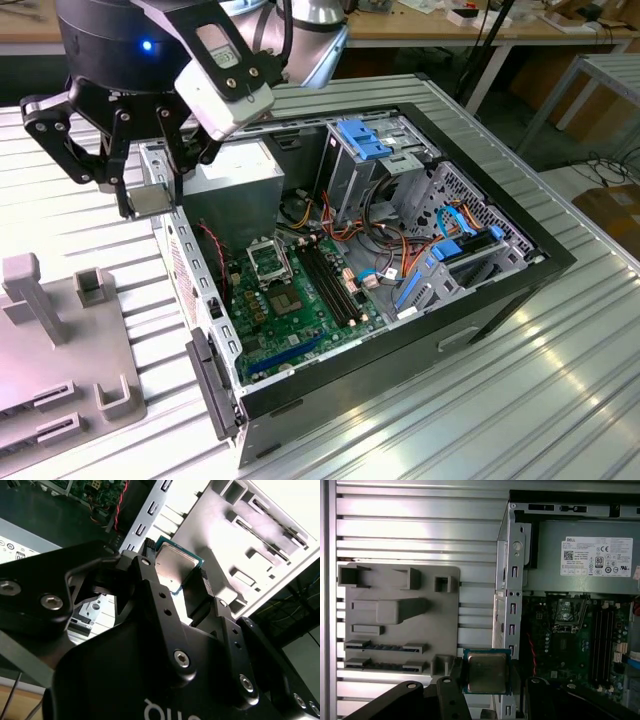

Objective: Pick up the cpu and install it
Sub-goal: 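Pick up the cpu and move it towards the insertion slot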

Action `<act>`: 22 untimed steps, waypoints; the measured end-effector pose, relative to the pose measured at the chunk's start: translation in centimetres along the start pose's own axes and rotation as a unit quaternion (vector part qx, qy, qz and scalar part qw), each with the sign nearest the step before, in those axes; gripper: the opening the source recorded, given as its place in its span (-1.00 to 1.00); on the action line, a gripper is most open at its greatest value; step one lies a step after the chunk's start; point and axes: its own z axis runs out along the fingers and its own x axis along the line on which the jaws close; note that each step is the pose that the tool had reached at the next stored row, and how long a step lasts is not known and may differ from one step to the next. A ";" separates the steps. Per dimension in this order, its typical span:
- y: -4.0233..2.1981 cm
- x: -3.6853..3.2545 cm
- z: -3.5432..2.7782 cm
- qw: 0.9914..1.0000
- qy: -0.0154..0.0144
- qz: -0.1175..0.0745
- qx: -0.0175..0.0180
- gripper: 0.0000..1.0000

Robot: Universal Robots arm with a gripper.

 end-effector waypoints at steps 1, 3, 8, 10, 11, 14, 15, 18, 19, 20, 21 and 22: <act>0.00 -0.08 0.00 1.000 0.000 0.000 0.000 -0.05; -0.01 -0.27 -0.01 1.000 0.000 0.000 0.000 -0.05; -0.04 -0.83 -0.03 1.000 0.000 0.000 0.000 -0.05; -0.05 -1.04 -0.04 1.000 0.000 0.000 0.000 -0.05; -0.05 -1.15 -0.05 1.000 0.000 0.000 0.000 -0.05; -0.07 -1.48 -0.06 1.000 0.000 0.000 0.000 -0.05; -0.07 -1.58 -0.06 1.000 0.000 0.000 0.000 -0.05; -0.09 -2.07 -0.08 1.000 0.000 0.000 0.000 -0.05; -0.10 -2.19 -0.09 1.000 0.000 0.000 0.000 -0.05; -0.10 -2.31 -0.10 1.000 0.000 0.000 0.000 -0.05; -0.11 -2.47 -0.10 1.000 0.000 0.000 0.000 -0.05; -0.12 -2.64 -0.11 1.000 0.000 0.000 0.000 -0.05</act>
